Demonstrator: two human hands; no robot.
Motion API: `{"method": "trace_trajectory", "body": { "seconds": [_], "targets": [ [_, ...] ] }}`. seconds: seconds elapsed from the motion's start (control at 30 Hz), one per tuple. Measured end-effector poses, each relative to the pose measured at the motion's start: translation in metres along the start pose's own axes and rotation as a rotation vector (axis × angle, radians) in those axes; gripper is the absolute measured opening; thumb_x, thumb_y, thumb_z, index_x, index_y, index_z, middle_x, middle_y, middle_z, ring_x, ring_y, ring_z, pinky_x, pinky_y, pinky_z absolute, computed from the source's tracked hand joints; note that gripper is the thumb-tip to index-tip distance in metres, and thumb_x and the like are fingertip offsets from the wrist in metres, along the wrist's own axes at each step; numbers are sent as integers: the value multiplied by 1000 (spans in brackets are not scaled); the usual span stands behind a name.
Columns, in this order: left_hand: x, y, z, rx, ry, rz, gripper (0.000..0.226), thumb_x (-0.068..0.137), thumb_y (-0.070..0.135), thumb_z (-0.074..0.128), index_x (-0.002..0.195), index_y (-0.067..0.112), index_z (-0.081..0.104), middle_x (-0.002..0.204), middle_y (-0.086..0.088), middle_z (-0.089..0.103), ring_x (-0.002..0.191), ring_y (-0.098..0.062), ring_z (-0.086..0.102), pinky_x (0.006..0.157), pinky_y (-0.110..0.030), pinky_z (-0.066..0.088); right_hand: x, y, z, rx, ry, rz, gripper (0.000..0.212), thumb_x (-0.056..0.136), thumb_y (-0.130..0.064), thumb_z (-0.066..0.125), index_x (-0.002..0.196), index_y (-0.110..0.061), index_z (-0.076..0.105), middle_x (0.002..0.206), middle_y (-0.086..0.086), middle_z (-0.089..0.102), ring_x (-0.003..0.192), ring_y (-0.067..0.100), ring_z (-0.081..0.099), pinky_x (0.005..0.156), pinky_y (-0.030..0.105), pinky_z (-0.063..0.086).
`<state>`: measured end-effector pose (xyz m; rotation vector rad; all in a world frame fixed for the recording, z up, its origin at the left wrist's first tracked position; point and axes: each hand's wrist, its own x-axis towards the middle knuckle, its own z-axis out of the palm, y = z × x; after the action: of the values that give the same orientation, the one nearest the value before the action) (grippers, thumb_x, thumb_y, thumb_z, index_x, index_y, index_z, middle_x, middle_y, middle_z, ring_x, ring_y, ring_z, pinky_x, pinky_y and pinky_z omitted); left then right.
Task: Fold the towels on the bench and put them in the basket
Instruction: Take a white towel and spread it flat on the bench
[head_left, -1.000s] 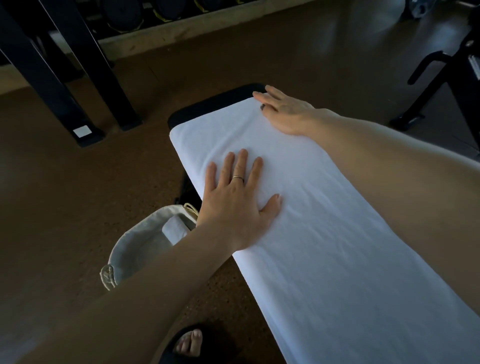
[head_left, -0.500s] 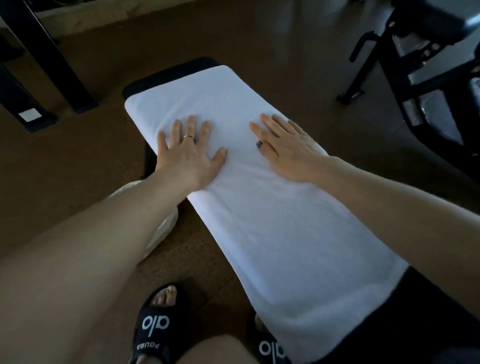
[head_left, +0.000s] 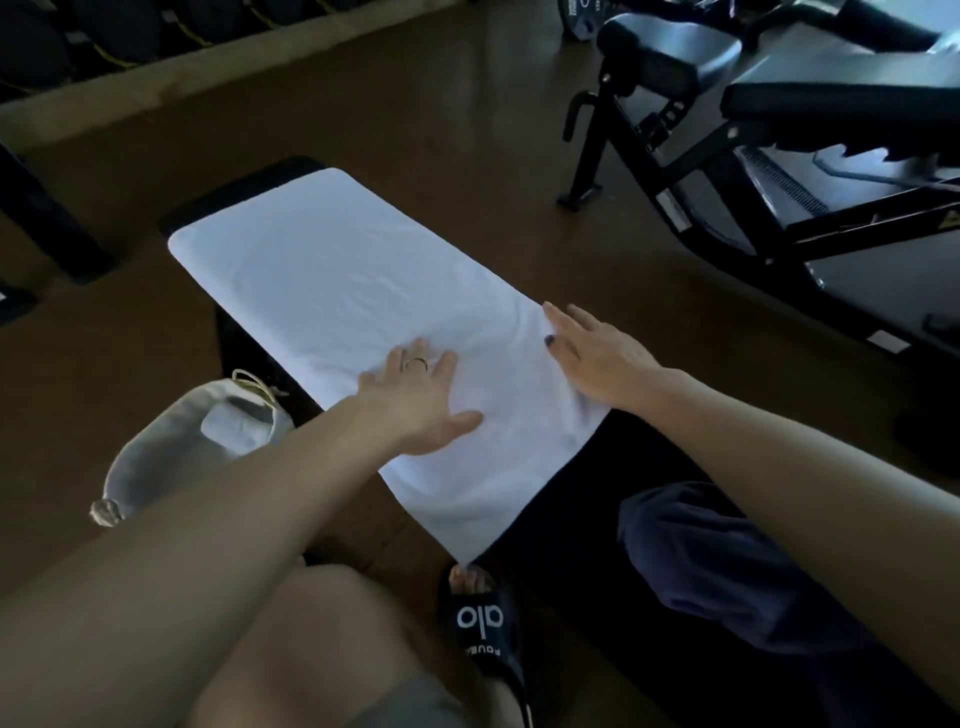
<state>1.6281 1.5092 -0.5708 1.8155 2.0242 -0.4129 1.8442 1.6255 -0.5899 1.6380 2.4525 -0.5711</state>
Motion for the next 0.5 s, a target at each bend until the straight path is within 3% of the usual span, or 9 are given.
{"method": "trace_trajectory", "body": {
  "seconds": [0.1,0.17,0.27,0.37,0.5],
  "targets": [
    [-25,29,0,88,14,95,92,92,73,47,158,17,16,162,-15,13,145,-36,20,110,-49,39,-18,27,-8,140,-19,123,56,105,-45,37,156,-22,37,144,13,54,122,34,56,89,40,44],
    [-40,47,5,128,40,175,90,90,74,50,150,13,24,153,-16,25,135,-36,31,101,-46,42,-26,37,-10,178,35,172,48,102,-44,47,137,-12,54,127,11,64,107,30,62,82,41,48],
    [-58,65,15,207,15,233,86,88,78,49,141,11,37,139,-12,39,125,-32,41,93,-42,42,-34,41,-14,144,110,172,28,101,-38,56,108,-11,57,107,5,64,93,24,61,81,40,52],
    [-69,73,24,271,-6,247,73,90,75,50,129,13,49,124,-9,50,112,-29,52,81,-38,41,-39,41,-19,93,157,154,22,101,-32,59,108,-11,60,104,5,63,94,24,61,81,40,52],
    [-79,76,27,284,-14,244,49,97,60,51,107,12,59,93,-3,51,78,-25,55,64,-35,38,-38,41,-19,273,108,185,25,101,-26,57,99,-4,67,90,9,65,80,25,61,69,36,48]
  ]
}}
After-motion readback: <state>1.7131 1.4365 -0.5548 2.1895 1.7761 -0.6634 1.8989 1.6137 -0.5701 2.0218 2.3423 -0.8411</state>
